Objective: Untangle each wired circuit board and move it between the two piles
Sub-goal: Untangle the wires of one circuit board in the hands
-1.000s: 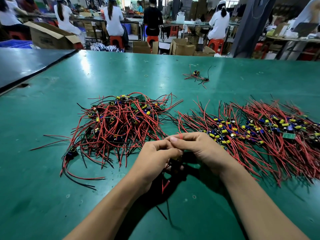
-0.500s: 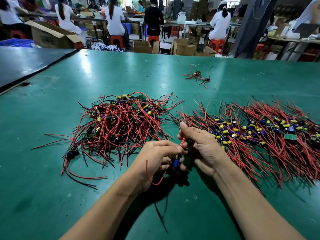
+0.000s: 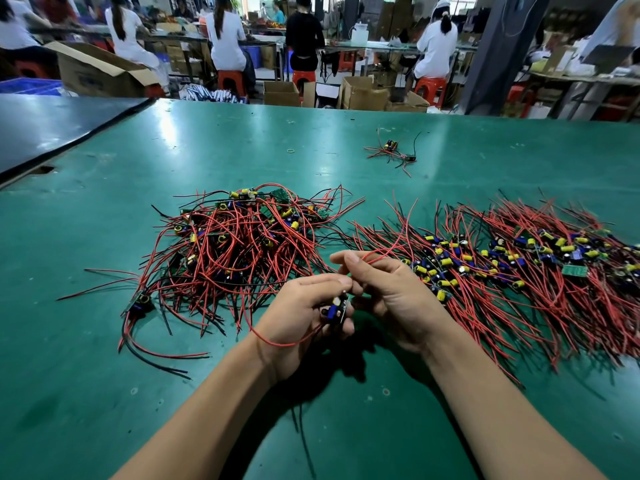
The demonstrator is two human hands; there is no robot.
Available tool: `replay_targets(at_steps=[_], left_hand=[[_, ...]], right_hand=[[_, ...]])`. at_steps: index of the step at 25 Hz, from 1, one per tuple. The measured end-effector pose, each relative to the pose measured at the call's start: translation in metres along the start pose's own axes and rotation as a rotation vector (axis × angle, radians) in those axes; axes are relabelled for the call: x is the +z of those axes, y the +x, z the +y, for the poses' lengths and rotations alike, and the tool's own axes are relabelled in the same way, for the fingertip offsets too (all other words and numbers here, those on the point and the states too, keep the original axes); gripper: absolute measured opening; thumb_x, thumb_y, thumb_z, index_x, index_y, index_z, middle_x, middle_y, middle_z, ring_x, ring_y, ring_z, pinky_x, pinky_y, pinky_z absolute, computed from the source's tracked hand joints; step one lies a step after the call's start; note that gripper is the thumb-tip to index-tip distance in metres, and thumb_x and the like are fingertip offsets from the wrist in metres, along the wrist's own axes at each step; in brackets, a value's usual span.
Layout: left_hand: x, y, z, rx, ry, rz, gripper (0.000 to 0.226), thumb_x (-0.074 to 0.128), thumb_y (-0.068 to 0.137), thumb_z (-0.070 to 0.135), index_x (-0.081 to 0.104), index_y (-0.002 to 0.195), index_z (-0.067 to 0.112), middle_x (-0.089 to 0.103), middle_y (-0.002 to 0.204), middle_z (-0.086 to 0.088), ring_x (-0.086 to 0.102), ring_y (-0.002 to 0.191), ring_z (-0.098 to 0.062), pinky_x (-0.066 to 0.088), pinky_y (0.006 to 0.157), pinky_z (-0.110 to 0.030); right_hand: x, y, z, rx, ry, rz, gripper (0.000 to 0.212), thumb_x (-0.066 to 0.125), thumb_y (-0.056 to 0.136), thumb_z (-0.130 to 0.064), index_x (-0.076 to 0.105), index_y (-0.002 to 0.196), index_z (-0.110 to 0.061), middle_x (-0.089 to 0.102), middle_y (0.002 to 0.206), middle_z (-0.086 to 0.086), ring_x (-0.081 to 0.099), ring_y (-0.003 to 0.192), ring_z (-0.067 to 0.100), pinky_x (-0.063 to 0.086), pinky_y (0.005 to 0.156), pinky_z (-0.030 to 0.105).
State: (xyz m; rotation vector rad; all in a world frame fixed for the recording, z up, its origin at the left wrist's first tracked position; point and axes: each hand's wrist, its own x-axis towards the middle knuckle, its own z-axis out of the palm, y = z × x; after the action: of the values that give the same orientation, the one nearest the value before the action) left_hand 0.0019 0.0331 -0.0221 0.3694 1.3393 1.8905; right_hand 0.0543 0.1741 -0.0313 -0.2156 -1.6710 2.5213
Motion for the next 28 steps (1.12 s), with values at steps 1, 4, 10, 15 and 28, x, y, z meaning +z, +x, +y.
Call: replay_targets(at_steps=[1,4,10,15,28], left_hand=[[0.001,0.001,-0.001,0.016,0.035,0.026,0.020,0.058,0.089,0.008,0.071,0.074,0.008,0.060,0.064,-0.008,0.054,0.045,-0.015,0.046,0.045,-0.020],[0.003,0.001,-0.004,0.082,0.216,0.045,0.020,0.057,0.093,0.006,0.060,0.074,0.005,0.055,0.061,-0.011,0.053,0.042,-0.017,0.042,0.043,-0.019],[0.004,0.000,-0.010,0.195,0.548,0.085,0.020,0.059,0.094,0.012,0.060,0.080,-0.001,0.055,0.065,-0.011,0.052,0.058,-0.027,0.044,0.058,-0.039],[0.003,0.001,-0.012,0.185,0.570,0.089,0.016,0.063,0.092,0.012,0.068,0.078,0.006,0.056,0.062,-0.008,0.050,0.058,-0.023,0.042,0.059,-0.039],[-0.003,0.003,-0.011,0.213,0.650,0.071,0.018,0.062,0.093,0.012,0.059,0.075,0.011,0.053,0.061,-0.005,0.047,0.057,-0.018,0.039,0.060,-0.034]], right_hand=[[-0.001,0.002,0.001,-0.031,-0.069,0.065,0.036,0.082,0.073,-0.042,0.080,0.096,-0.015,0.063,0.078,0.006,0.061,0.061,0.013,0.054,0.055,0.027],[-0.008,0.003,0.001,-0.096,-0.329,0.249,0.028,0.074,0.081,-0.043,0.081,0.093,-0.019,0.067,0.077,0.003,0.053,0.057,0.013,0.045,0.053,0.024],[-0.021,0.005,-0.001,-0.199,-0.723,0.430,0.032,0.055,0.102,-0.038,0.077,0.089,-0.019,0.069,0.075,0.009,0.048,0.043,0.008,0.036,0.043,0.013],[-0.006,0.009,0.005,-0.024,-0.263,0.416,0.042,0.055,0.100,-0.047,0.080,0.083,-0.017,0.065,0.065,-0.005,0.043,0.042,0.007,0.031,0.037,0.019],[-0.020,0.006,0.002,-0.278,-0.708,0.525,0.028,0.071,0.094,-0.027,0.076,0.080,-0.003,0.063,0.056,0.000,0.048,0.057,0.005,0.040,0.062,0.029]])
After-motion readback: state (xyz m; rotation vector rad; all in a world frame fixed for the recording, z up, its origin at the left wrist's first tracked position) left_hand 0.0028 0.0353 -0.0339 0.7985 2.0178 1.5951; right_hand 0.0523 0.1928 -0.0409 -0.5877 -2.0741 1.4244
